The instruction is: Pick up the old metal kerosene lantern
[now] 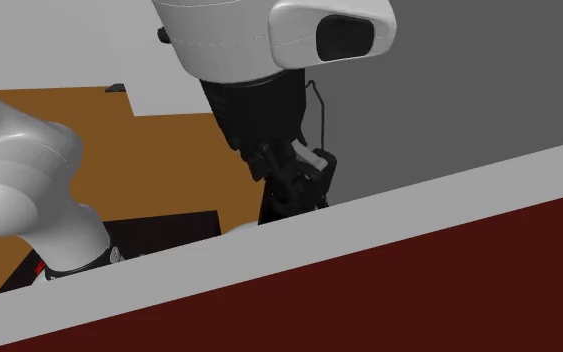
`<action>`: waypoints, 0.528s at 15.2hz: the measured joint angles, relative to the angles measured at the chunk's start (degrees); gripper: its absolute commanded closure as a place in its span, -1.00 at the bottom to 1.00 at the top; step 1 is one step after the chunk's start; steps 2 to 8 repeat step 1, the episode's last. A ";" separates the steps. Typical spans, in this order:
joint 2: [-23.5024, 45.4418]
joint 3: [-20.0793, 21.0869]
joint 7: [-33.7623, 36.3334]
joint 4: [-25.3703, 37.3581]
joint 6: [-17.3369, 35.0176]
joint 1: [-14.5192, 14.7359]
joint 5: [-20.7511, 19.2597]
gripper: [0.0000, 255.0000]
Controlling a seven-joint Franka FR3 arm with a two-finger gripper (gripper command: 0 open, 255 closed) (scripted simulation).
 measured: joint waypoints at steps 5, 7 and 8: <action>0.08 -0.03 0.02 0.68 -0.60 0.04 0.03 1.00; 0.08 -0.03 0.02 0.68 -0.60 0.04 0.03 1.00; 0.08 -0.03 0.02 0.68 -0.60 0.04 0.03 1.00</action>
